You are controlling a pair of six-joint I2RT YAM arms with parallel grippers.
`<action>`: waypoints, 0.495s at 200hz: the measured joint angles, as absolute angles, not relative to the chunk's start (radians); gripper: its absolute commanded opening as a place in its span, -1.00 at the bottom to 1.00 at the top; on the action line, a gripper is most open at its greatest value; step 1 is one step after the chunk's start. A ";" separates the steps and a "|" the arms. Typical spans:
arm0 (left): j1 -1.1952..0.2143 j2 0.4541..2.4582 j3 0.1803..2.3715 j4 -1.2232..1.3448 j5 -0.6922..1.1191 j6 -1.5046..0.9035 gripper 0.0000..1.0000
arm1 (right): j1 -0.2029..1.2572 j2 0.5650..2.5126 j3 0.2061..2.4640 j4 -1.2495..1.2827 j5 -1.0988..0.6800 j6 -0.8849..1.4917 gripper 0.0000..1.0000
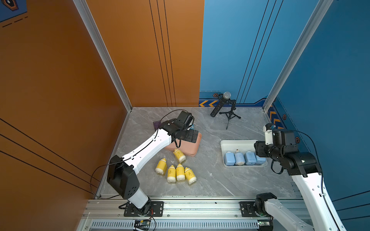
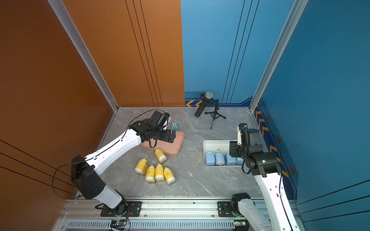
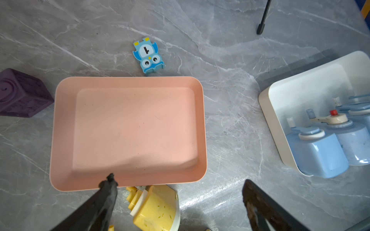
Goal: Place the pencil sharpeners by color into the storage box
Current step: Adjust the storage box at the center of the board.
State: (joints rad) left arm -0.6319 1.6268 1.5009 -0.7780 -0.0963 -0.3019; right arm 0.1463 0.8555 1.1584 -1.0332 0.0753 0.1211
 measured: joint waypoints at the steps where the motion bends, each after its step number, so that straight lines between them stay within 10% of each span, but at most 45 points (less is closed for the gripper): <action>1: -0.633 1.629 1.503 -0.780 -0.096 -0.302 0.97 | 0.146 0.854 1.158 -1.034 0.075 0.121 0.26; 99: -0.665 1.876 1.680 -0.949 -0.095 -0.309 0.75 | 0.160 0.825 1.152 -1.065 0.017 0.131 0.28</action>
State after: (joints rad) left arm -0.6651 1.8755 1.6798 -0.9493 -0.0948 -0.3092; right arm 0.1600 0.8246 1.1522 -1.0653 0.0174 0.1314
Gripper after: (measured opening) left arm 0.888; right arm 0.636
